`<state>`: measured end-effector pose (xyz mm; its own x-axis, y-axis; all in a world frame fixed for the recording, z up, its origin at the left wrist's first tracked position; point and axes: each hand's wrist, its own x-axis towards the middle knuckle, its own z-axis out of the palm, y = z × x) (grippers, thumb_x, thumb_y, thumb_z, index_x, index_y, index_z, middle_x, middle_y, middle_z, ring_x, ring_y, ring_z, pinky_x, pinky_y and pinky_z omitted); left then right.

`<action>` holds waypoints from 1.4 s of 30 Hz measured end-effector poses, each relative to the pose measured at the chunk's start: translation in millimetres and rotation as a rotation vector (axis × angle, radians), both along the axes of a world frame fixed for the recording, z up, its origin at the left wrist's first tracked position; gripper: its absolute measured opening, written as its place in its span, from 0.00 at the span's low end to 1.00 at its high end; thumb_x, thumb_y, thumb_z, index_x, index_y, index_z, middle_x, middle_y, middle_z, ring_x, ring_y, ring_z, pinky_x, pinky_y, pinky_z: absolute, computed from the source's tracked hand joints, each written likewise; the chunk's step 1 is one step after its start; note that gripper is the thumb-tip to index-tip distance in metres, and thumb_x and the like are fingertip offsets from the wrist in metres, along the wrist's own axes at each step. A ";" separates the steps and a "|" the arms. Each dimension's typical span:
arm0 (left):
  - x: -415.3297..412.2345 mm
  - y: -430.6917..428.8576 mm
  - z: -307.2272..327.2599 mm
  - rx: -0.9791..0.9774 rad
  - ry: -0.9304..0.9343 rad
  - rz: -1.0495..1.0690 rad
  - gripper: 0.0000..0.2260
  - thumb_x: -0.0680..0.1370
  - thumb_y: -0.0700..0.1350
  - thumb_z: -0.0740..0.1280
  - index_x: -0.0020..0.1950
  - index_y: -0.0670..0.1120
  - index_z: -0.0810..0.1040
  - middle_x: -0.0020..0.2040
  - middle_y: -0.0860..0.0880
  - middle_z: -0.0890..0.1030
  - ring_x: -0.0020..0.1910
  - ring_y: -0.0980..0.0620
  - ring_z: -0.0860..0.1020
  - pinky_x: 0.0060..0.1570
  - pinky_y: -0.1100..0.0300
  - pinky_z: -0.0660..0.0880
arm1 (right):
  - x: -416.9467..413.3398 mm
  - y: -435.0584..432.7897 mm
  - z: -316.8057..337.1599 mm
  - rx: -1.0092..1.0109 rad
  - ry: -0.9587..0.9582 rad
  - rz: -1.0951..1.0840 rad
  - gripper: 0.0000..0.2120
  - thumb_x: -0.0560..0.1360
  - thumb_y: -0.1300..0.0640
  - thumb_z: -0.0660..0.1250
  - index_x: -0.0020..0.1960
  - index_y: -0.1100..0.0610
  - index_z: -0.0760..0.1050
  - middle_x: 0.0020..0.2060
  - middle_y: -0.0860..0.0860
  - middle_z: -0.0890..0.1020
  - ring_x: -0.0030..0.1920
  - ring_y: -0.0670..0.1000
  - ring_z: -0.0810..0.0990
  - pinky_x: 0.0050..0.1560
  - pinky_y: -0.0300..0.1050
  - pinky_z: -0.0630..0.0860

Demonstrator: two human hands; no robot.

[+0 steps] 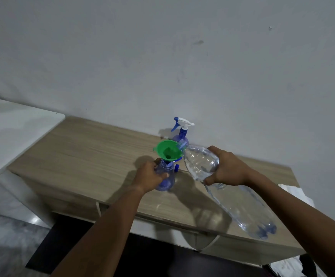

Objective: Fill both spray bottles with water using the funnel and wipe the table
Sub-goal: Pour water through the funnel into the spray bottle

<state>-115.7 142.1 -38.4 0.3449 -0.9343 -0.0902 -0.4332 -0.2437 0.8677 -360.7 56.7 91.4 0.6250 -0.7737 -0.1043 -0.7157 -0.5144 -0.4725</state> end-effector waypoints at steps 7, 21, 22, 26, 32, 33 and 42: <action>1.1 -0.4 -0.5 -0.017 0.026 -0.018 0.15 0.67 0.49 0.75 0.52 0.51 0.83 0.44 0.54 0.86 0.46 0.54 0.84 0.52 0.50 0.81 | -1.6 6.6 -14.3 -0.063 -0.463 -0.147 0.32 0.60 0.58 0.83 0.59 0.47 0.73 0.47 0.41 0.83 0.44 0.39 0.83 0.41 0.35 0.78; -0.2 -1.2 -1.8 -0.026 0.061 -0.018 0.14 0.72 0.43 0.76 0.57 0.49 0.82 0.48 0.52 0.86 0.49 0.56 0.82 0.51 0.57 0.78 | 28.7 -4.4 -56.0 -0.210 -0.831 -0.516 0.40 0.62 0.55 0.84 0.68 0.48 0.67 0.57 0.41 0.79 0.54 0.45 0.80 0.52 0.43 0.81; -0.3 -0.7 -0.8 -0.026 0.061 -0.020 0.14 0.72 0.43 0.76 0.57 0.49 0.82 0.48 0.52 0.86 0.48 0.57 0.82 0.50 0.58 0.77 | 28.9 -3.8 -58.3 -0.208 -0.838 -0.530 0.41 0.63 0.55 0.84 0.69 0.49 0.66 0.57 0.41 0.78 0.54 0.45 0.80 0.52 0.39 0.80; 2.0 -0.2 -1.3 -0.027 0.056 -0.035 0.13 0.72 0.44 0.76 0.55 0.52 0.82 0.48 0.52 0.86 0.48 0.58 0.82 0.50 0.57 0.78 | 25.3 -2.3 -63.9 -0.188 -0.901 -0.587 0.42 0.63 0.55 0.84 0.70 0.52 0.66 0.57 0.43 0.77 0.54 0.46 0.79 0.48 0.21 0.72; 3.7 0.5 -4.8 -0.071 0.005 -0.039 0.17 0.71 0.48 0.78 0.59 0.51 0.82 0.49 0.53 0.86 0.48 0.58 0.82 0.49 0.56 0.79 | 15.8 2.3 -75.0 -0.200 -0.893 -0.606 0.46 0.62 0.52 0.85 0.72 0.48 0.63 0.62 0.42 0.76 0.59 0.45 0.78 0.52 0.23 0.72; 3.7 0.8 -4.8 -0.080 -0.004 -0.040 0.17 0.71 0.48 0.78 0.59 0.50 0.82 0.48 0.53 0.86 0.48 0.58 0.82 0.49 0.57 0.79 | 14.7 3.4 -76.6 -0.209 -0.894 -0.597 0.46 0.62 0.51 0.85 0.73 0.47 0.63 0.63 0.43 0.76 0.60 0.46 0.78 0.55 0.26 0.74; 15.7 0.5 -16.8 -0.103 0.012 -0.087 0.22 0.70 0.53 0.78 0.63 0.52 0.81 0.51 0.54 0.85 0.52 0.57 0.82 0.52 0.55 0.80 | 14.9 37.4 -94.3 -0.521 -0.877 -0.746 0.42 0.60 0.49 0.86 0.66 0.56 0.69 0.59 0.53 0.71 0.51 0.49 0.73 0.48 0.36 0.72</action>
<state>-100.0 142.7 -55.2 0.2621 -0.9650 0.0043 -0.4382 -0.1150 0.8915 -345.9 94.1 -2.9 -0.2756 -0.7916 0.5453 -0.4609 -0.3889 -0.7977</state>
